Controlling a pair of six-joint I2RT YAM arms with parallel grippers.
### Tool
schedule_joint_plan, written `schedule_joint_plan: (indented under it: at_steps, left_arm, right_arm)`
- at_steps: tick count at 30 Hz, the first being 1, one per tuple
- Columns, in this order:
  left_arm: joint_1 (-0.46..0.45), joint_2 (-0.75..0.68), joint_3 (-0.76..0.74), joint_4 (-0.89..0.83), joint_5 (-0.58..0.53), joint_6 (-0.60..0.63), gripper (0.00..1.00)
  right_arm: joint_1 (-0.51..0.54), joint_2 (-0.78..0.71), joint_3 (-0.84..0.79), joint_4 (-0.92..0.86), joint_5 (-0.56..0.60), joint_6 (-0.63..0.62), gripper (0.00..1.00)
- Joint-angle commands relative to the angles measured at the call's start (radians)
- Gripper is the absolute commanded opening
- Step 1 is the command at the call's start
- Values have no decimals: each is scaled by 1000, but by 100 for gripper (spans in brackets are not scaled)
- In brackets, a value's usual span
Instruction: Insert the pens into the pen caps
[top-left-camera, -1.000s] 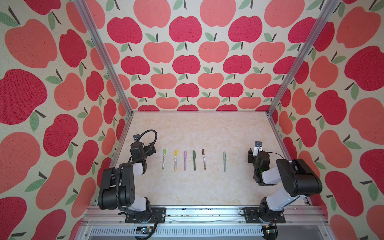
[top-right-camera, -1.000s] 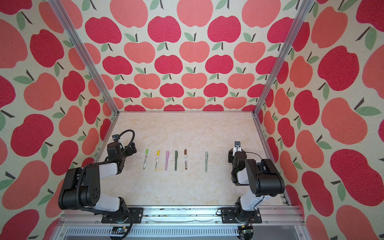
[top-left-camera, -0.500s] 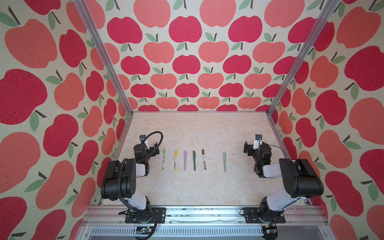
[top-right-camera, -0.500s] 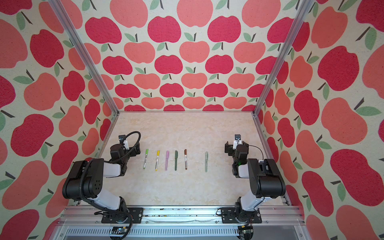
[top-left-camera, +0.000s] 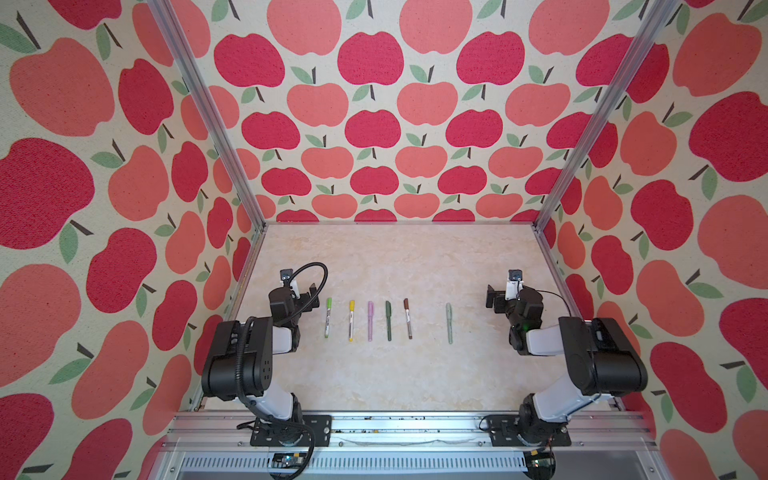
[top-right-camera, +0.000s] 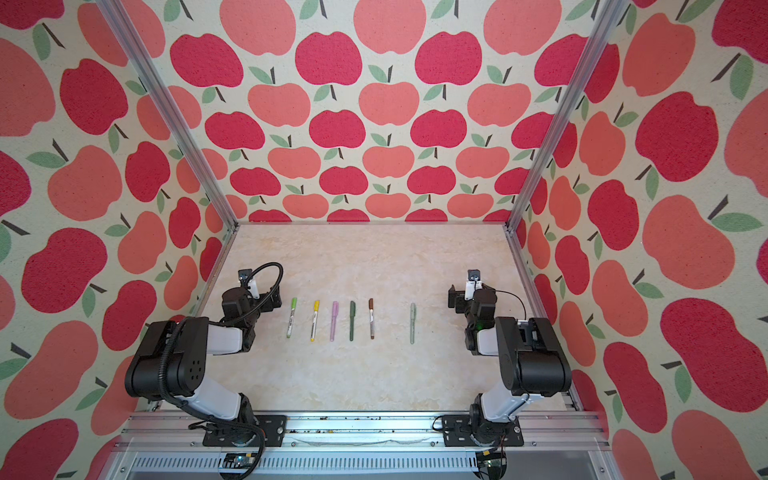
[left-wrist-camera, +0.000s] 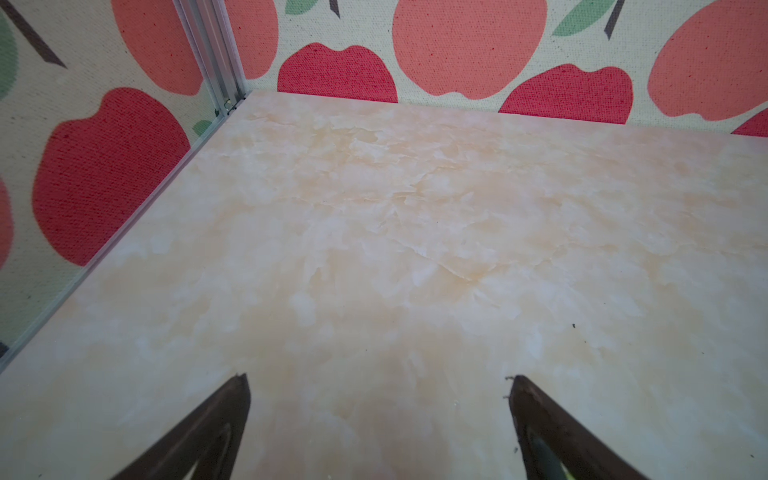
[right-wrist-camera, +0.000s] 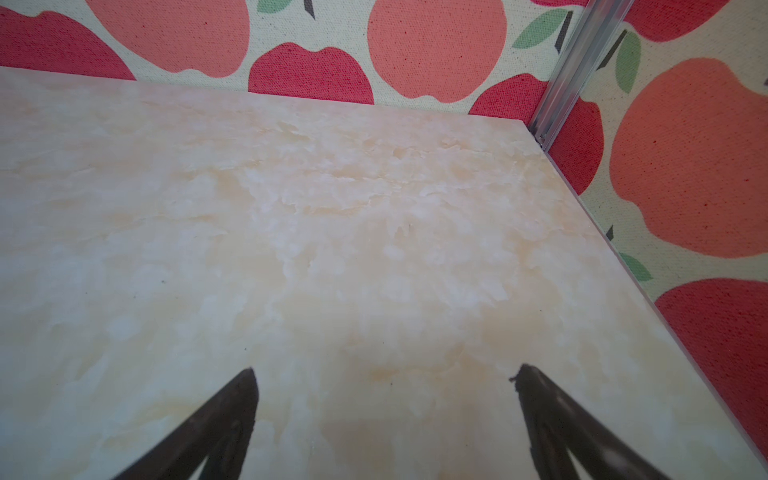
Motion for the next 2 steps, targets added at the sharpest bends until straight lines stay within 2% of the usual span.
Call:
schedule_joint_plan:
  at_steps: [1,2]
  left_arm:
    - [1,9,-6,32,-14,14,99]
    - [0,9,-6,34,-14,15,99]
  right_arm:
    - [-7,-17,7,3,-31,-1,99]
    - [-8,-18,6,2,-29,-4,99]
